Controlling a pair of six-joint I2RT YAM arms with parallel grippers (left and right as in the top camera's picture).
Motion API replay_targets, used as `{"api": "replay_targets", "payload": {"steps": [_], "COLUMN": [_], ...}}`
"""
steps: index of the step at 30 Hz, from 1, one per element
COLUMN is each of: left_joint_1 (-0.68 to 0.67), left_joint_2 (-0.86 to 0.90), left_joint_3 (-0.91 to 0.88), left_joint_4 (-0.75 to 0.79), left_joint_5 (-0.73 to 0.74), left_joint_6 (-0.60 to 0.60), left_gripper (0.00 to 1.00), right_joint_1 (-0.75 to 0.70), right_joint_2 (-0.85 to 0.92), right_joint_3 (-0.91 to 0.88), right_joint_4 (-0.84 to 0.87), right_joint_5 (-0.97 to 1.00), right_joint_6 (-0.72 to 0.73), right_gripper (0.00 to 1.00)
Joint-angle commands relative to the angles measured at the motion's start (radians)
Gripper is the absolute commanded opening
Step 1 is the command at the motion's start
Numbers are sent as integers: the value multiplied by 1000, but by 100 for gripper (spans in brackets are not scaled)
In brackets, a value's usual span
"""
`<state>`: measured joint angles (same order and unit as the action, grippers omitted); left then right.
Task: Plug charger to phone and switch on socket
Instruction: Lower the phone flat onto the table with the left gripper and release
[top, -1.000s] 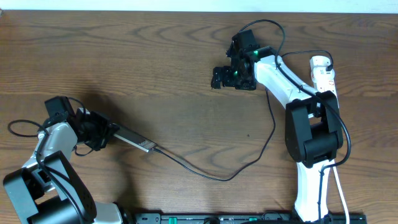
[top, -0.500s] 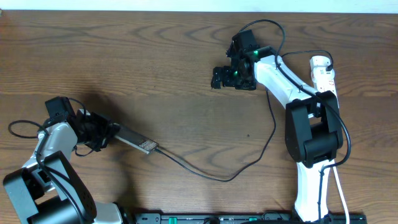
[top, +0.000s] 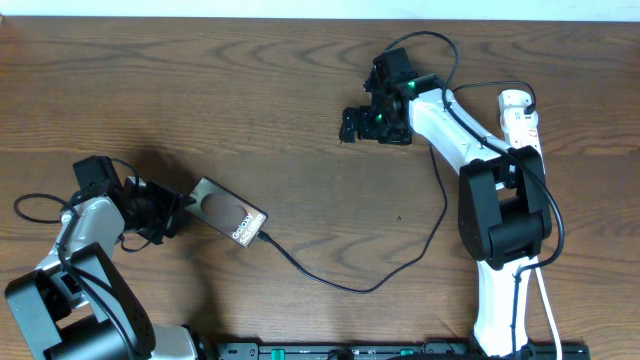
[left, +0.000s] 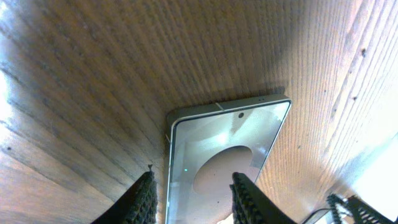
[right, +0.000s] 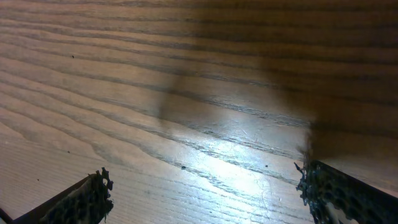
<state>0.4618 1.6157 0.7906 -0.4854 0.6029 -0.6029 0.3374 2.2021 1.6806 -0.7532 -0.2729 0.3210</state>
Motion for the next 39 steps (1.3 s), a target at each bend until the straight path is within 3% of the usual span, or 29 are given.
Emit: {"api": "replay_targets", "payload": {"steps": [1,9,13,17,22,27,33,39], "left_joint_1": [-3,-3,-3,-5,-68,-177,-309,-397], "left_joint_2": [-7,-37,-98,-220,-367,-475,-507,-505], "left_joint_3": [11,17,31,35,35,35,34,34], "left_joint_4": [12,176,286,388,401,396,361,361], "left_joint_5": [6,33,176,343,353,244,76,-53], "left_joint_6": [16,82,167,211,270,271,278,282], "left_gripper": [49,70,84,86,86,86,87,87], "right_joint_1": [-2,-3,-3,-3,-7,-68,-275,-567], "right_joint_2": [-5,-17,-47,-109,-225,-388,-559,-562], "right_joint_3": [19,20,22,24,35,64,68,64], "right_joint_4": [0,0,1,-3,-22,-64,-89,-93], "right_joint_5": [5,6,24,55,183,279,411,284], "right_joint_6": [-15,-31,-42,-68,-66,-64,-98,-266], "right_gripper": [99,99,99,99,99,99,99,99]}}
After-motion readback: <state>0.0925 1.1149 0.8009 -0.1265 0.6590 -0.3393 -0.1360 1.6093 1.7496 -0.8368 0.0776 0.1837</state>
